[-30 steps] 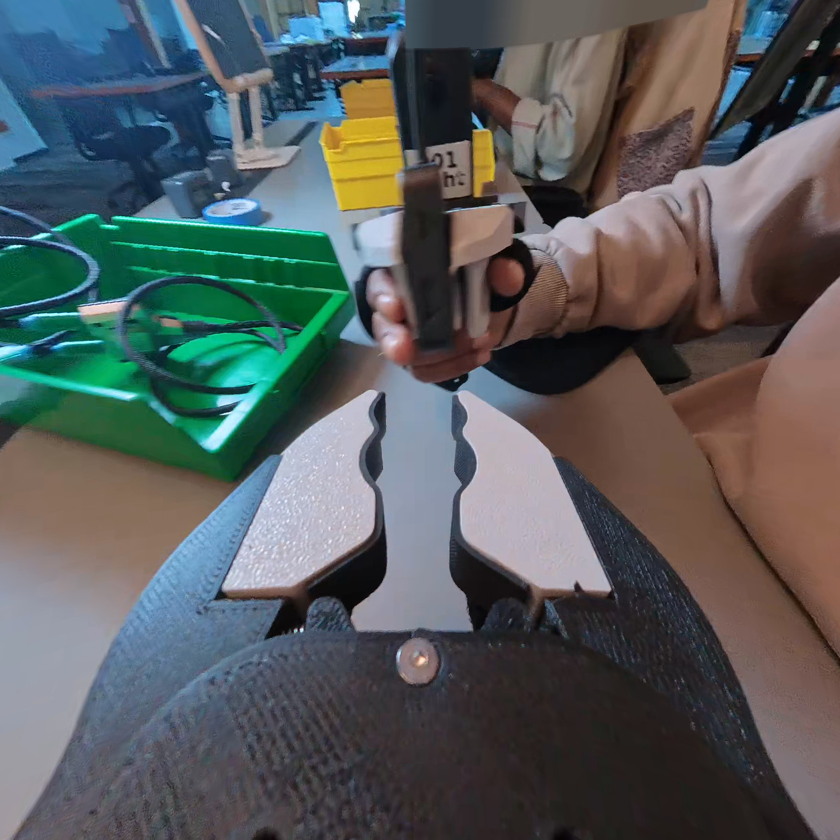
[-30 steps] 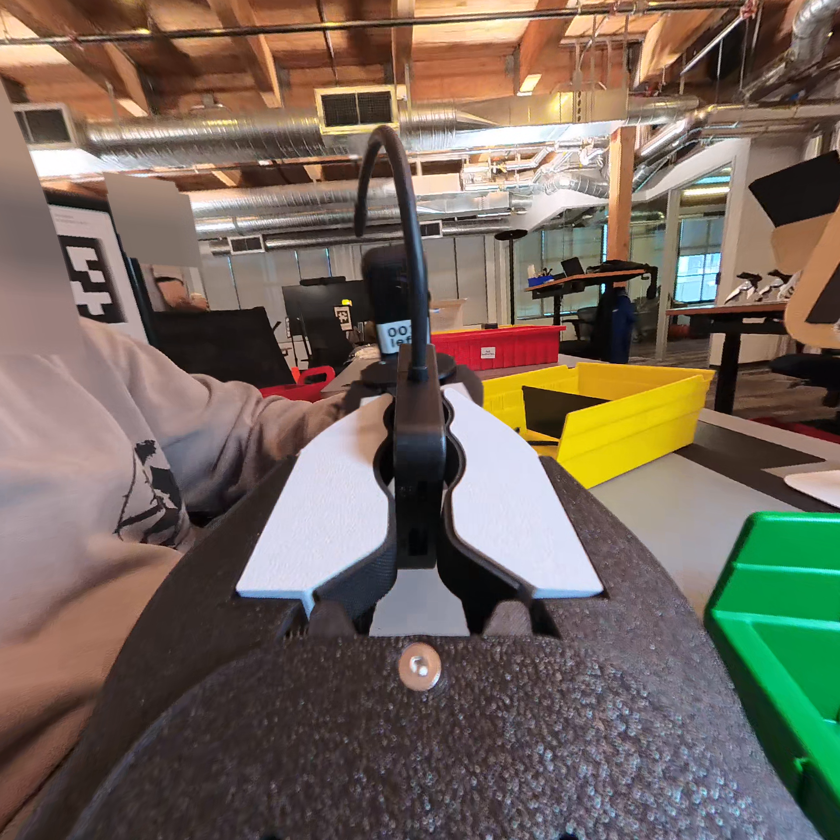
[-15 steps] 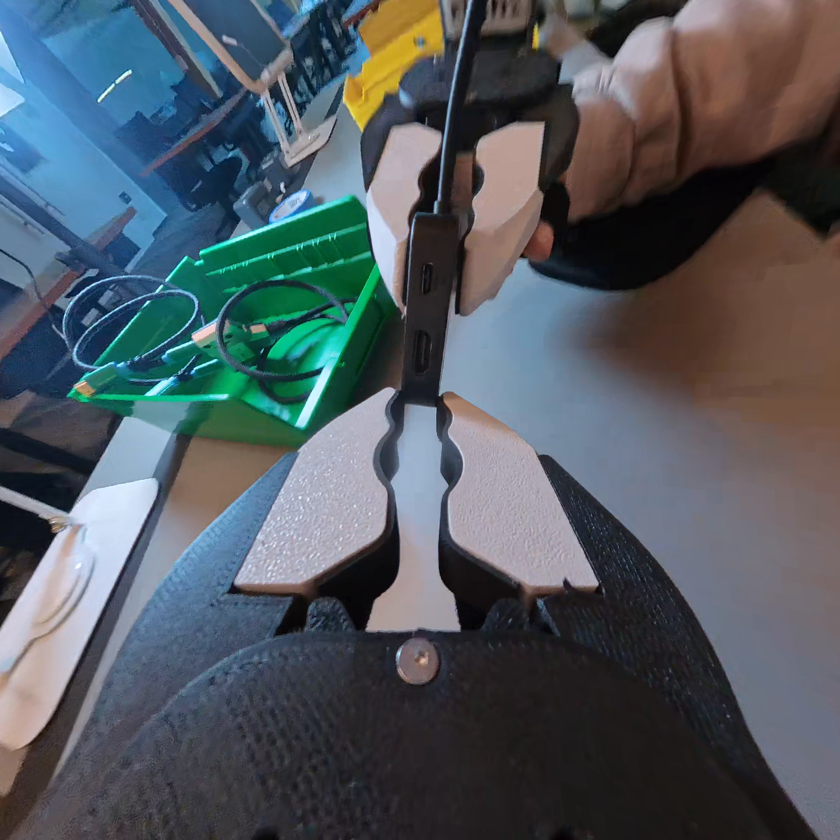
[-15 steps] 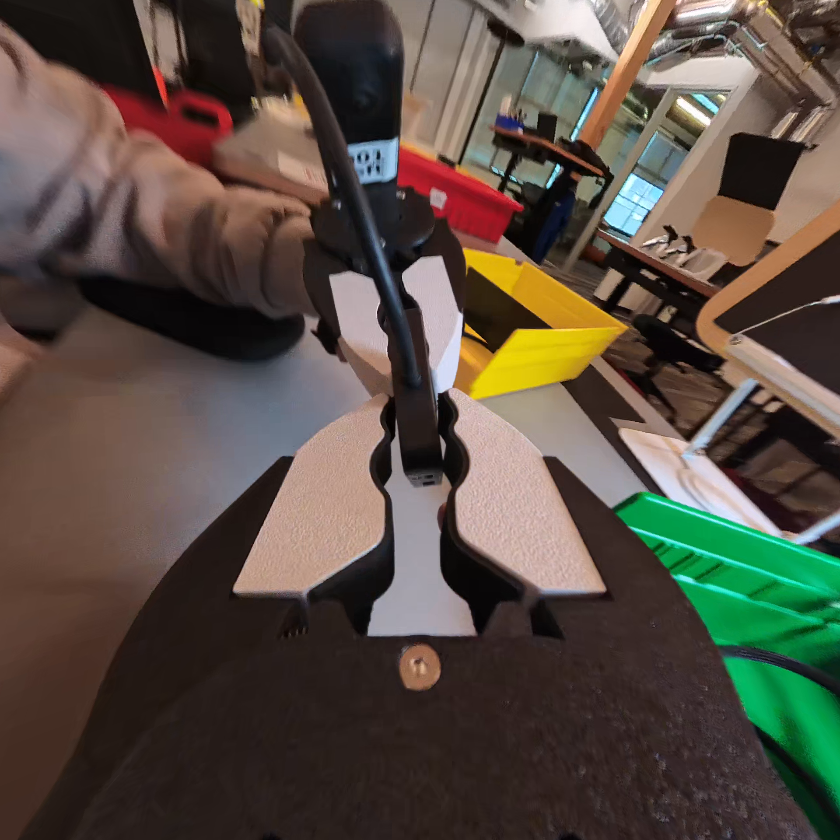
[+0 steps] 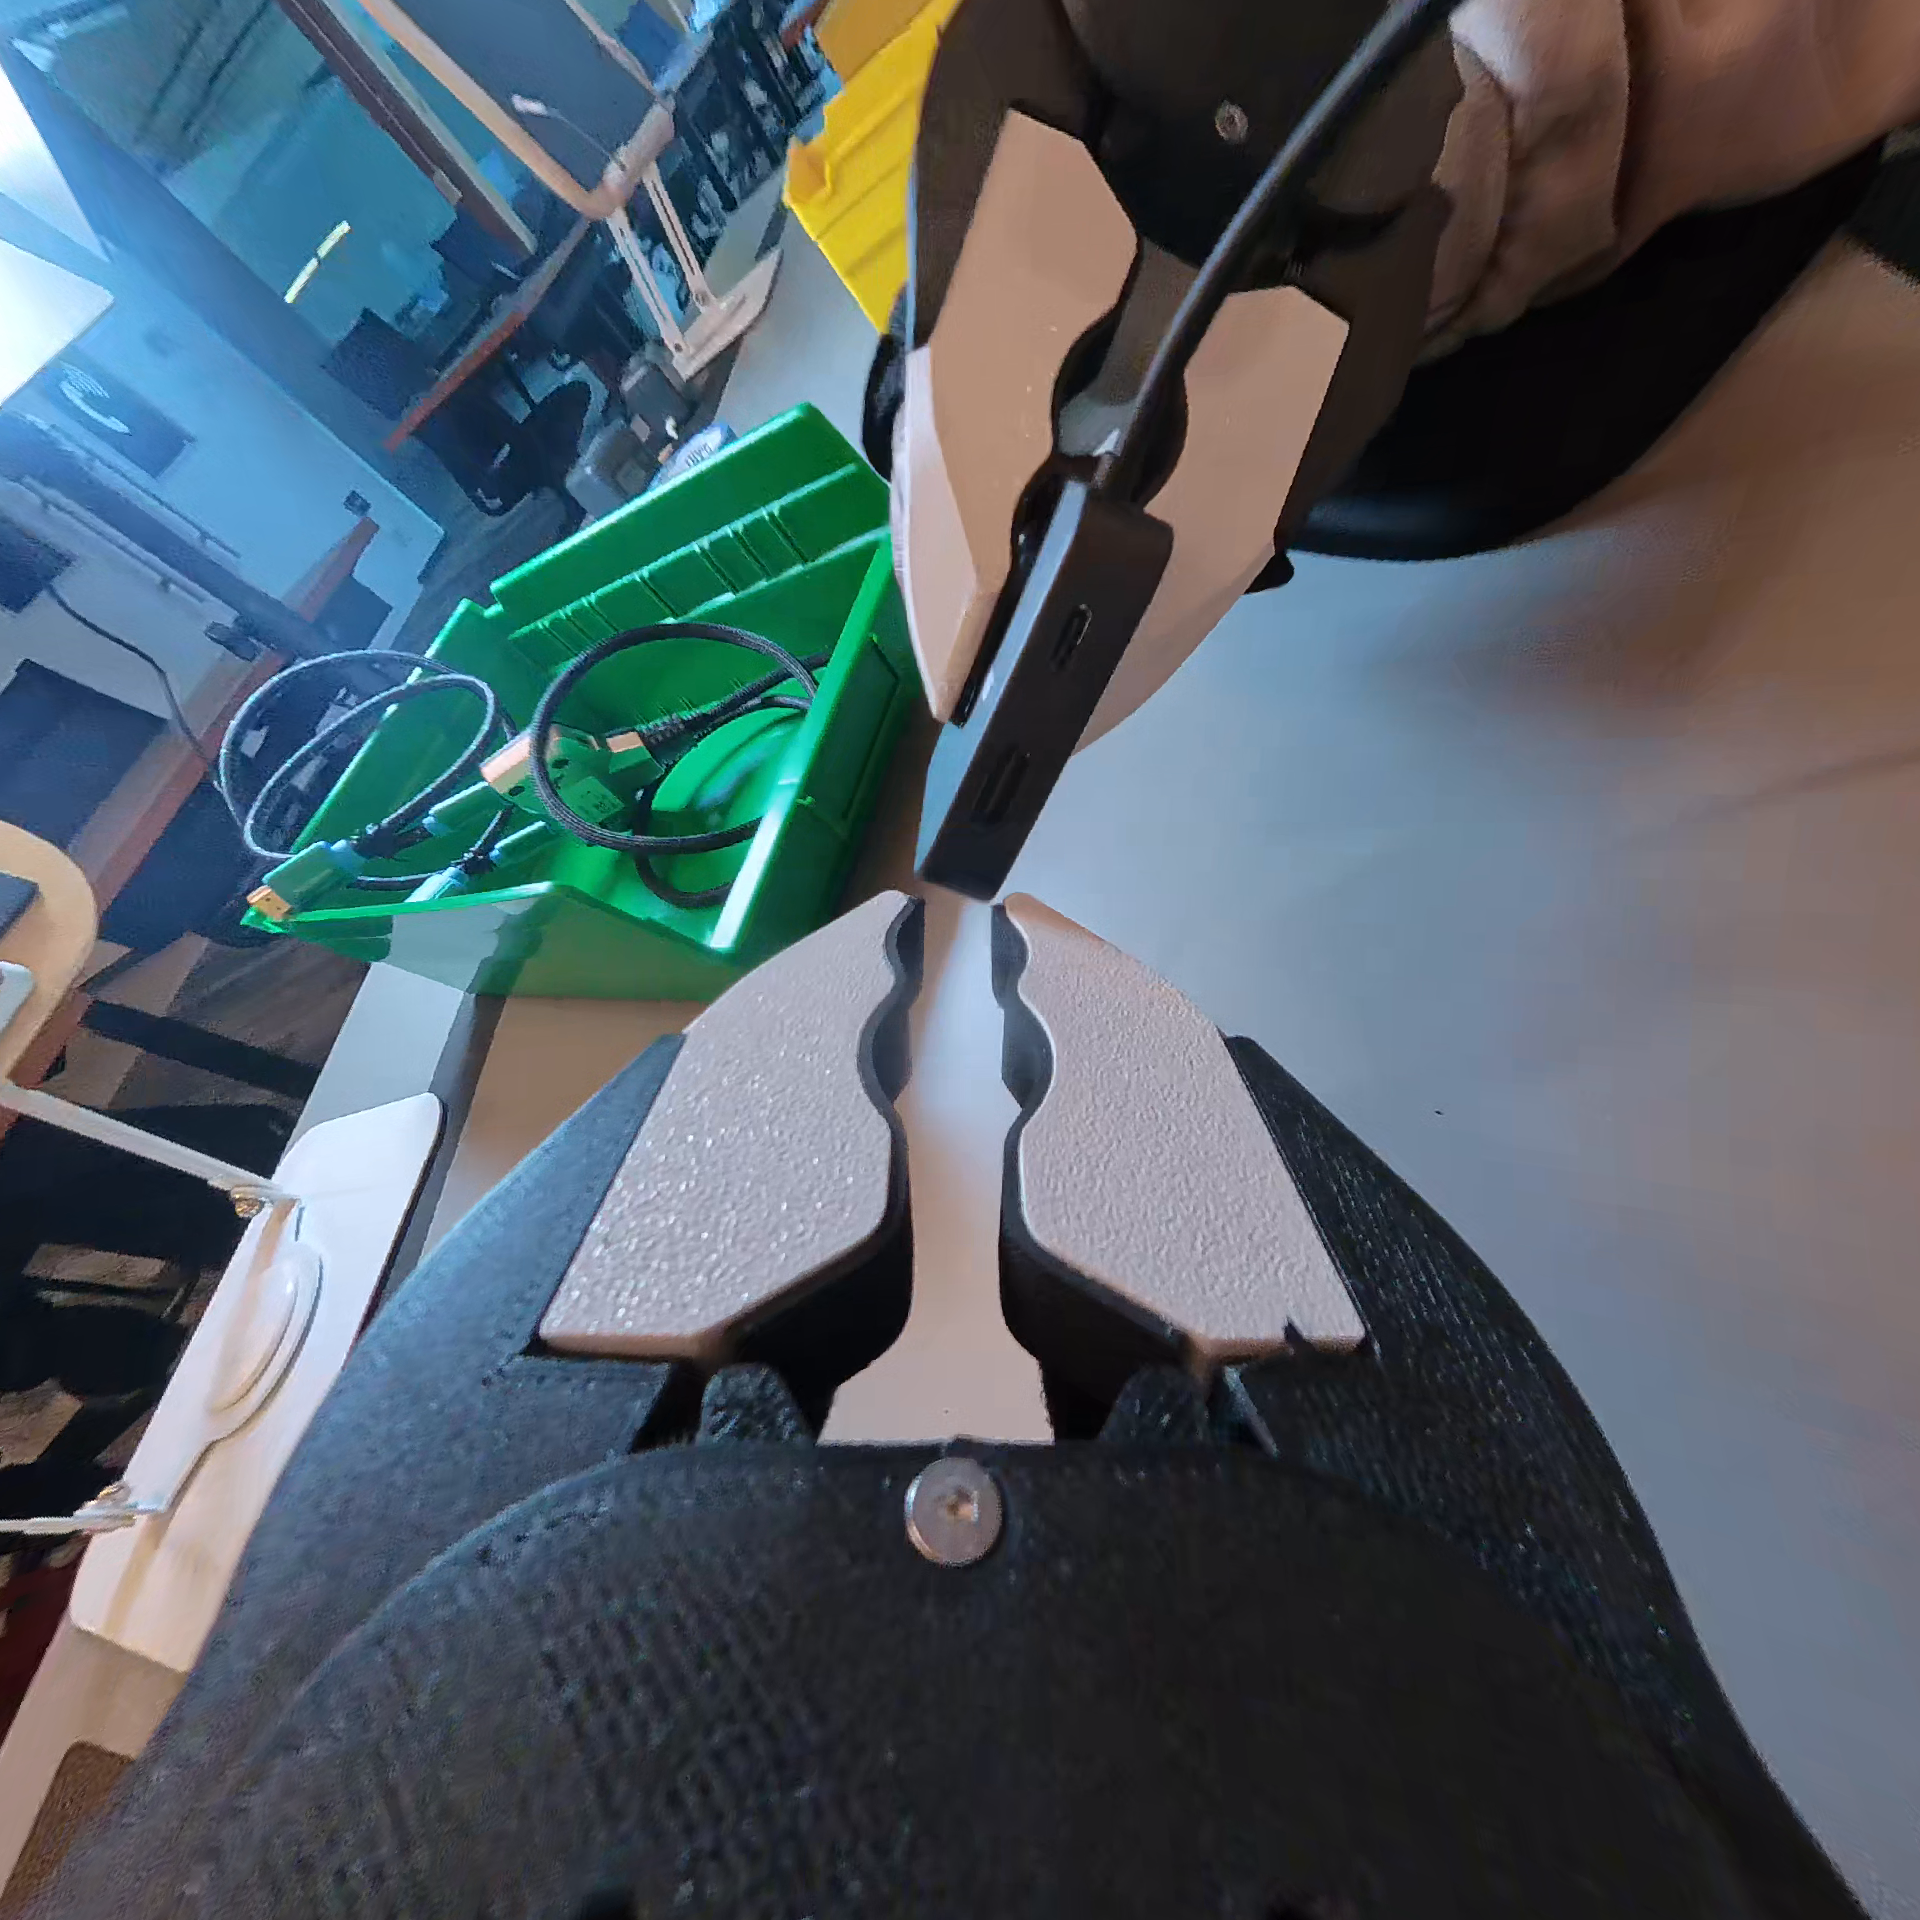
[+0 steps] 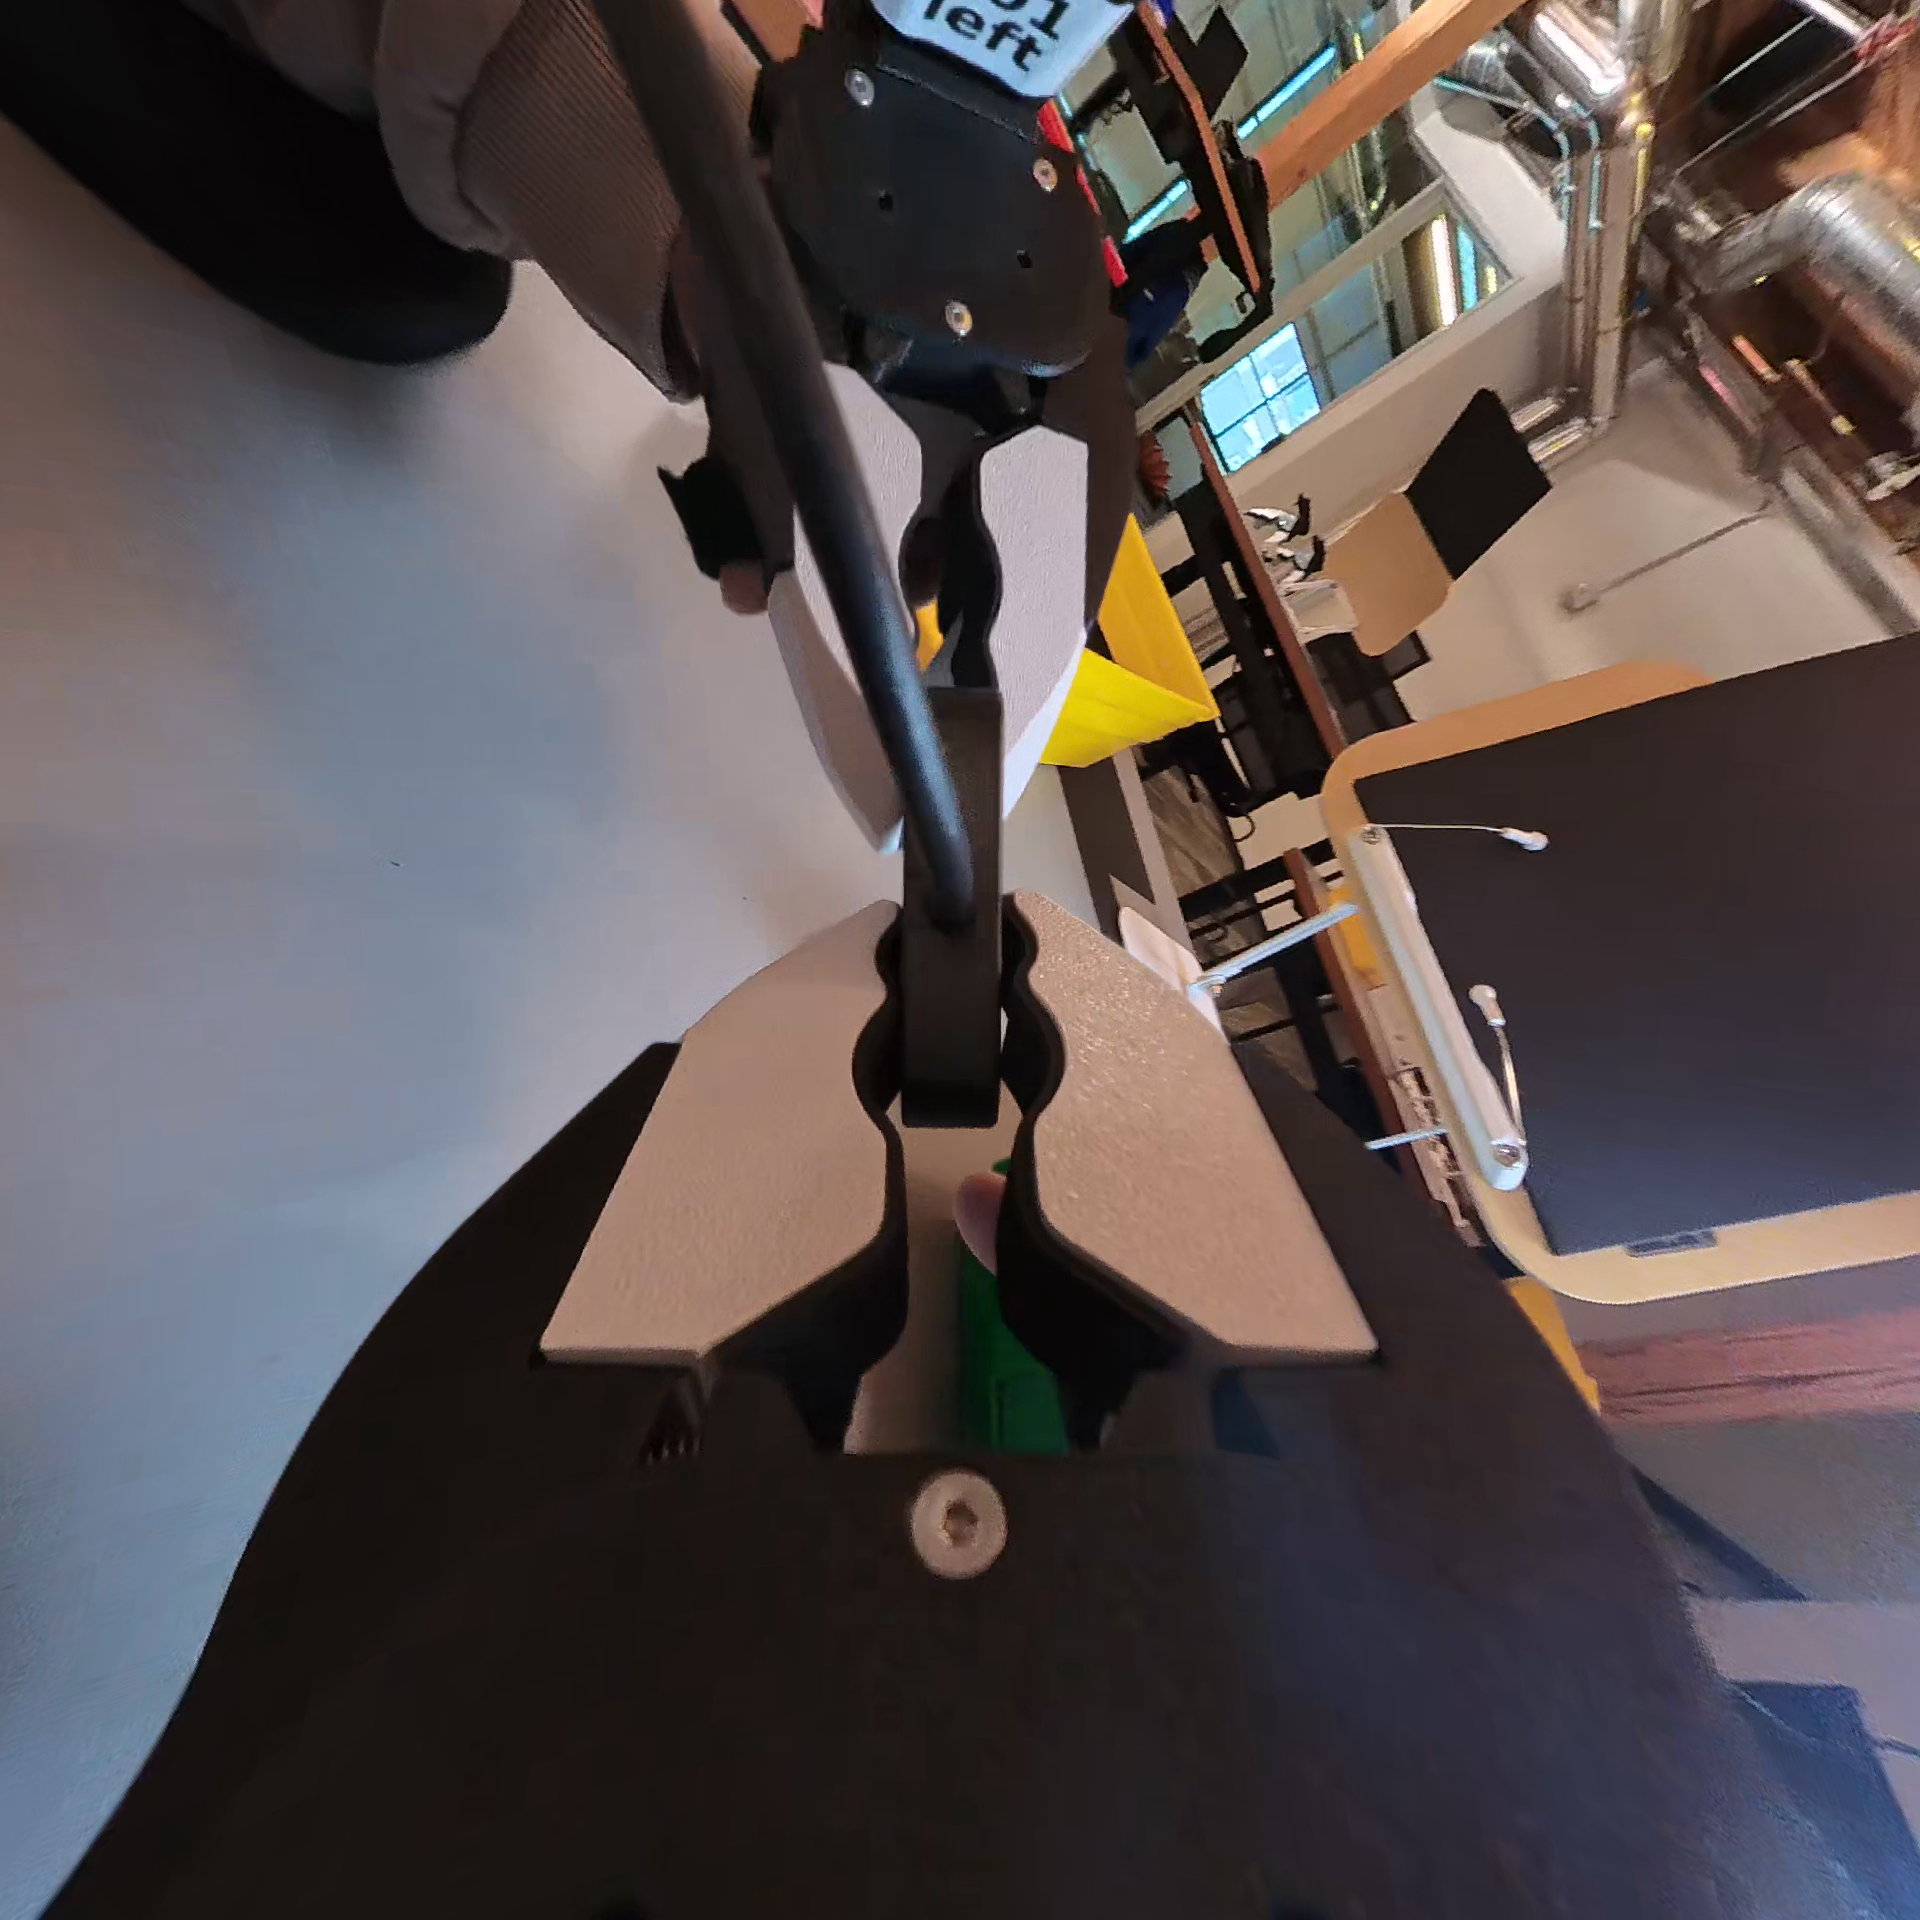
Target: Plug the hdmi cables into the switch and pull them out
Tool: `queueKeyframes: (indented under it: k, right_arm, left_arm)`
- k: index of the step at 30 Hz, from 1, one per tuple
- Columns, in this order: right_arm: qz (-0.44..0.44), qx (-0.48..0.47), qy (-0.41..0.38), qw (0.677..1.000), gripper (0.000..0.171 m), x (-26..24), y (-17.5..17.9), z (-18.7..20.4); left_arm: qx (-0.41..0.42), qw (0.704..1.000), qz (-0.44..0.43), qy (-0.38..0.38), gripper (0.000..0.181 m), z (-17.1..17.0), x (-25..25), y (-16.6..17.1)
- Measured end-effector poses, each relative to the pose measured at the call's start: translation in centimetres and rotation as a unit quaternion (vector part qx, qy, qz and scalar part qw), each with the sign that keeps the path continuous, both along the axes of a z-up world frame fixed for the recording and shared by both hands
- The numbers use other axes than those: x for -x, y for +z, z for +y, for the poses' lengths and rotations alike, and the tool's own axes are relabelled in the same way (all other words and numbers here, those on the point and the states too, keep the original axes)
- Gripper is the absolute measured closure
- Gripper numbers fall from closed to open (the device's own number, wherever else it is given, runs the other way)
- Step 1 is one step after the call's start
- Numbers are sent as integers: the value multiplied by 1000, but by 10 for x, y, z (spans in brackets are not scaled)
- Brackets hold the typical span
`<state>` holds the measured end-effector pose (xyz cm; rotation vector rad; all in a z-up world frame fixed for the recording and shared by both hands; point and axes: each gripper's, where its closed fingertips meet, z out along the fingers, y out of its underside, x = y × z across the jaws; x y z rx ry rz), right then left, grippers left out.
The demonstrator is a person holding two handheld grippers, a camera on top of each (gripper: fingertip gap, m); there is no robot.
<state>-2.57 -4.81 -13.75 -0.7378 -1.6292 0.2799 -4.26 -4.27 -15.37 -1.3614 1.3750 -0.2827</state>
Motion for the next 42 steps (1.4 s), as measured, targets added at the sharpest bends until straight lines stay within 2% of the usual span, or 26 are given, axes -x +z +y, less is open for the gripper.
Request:
queueKeyframes:
  k: [4, 7, 10, 12, 15, 17, 19, 20, 23, 24, 25, 26, 28, 32, 35, 38, 42]
  right_arm:
    - [47, 23, -25, 998, 157, -8, 19, 13]
    - [74, 45, -46, 995, 157, -17, 30, 29]
    - [83, 72, -56, 992, 156, -22, 30, 39]
    - [81, 81, -56, 992, 157, -23, 27, 41]
    - [69, 81, -54, 993, 157, -20, 23, 40]
    - [56, 90, -47, 993, 157, -18, 18, 37]
    - [46, 99, -43, 993, 157, -17, 14, 35]
    - [42, 102, -42, 993, 157, -17, 12, 35]
    - [40, 109, -44, 992, 157, -18, 11, 37]
    - [39, 113, -44, 992, 157, -18, 10, 38]
    - [40, 116, -46, 991, 157, -19, 10, 39]
    - [42, 118, -48, 991, 157, -20, 11, 40]
    - [47, 122, -50, 990, 157, -22, 12, 43]
    - [65, 134, -48, 988, 157, -26, 19, 45]
    - [79, 141, -47, 986, 157, -29, 25, 46]
    - [91, 146, -45, 984, 157, -31, 31, 47]
    - [106, 150, -46, 982, 157, -33, 38, 47]
  left_arm:
    - [-5, 998, -35, 45, 161, 16, 34, 26]
    - [-27, 988, -43, 149, 157, 41, 95, 62]
    - [44, 967, -14, 252, 152, 61, 170, 70]
    - [95, 954, 51, 280, 154, 65, 211, 55]
    - [155, 920, 219, 287, 155, 60, 265, 13]
    - [201, 877, 349, 261, 156, 45, 295, -22]
    - [240, 813, 474, 238, 154, 29, 325, -50]
    - [265, 789, 506, 226, 152, 23, 332, -61]
    - [319, 747, 549, 196, 148, 11, 339, -86]
    - [332, 739, 554, 191, 153, 10, 340, -91]
    - [347, 729, 558, 190, 167, 8, 341, -92]
    - [352, 732, 550, 198, 168, 12, 340, -91]
    - [378, 755, 492, 212, 171, 16, 327, -82]
    - [373, 803, 385, 262, 173, 28, 306, -32]
    - [392, 815, 326, 275, 174, 15, 279, 4]
    - [358, 831, 307, 293, 174, 8, 251, 34]
    - [366, 850, 245, 289, 174, -11, 196, 48]
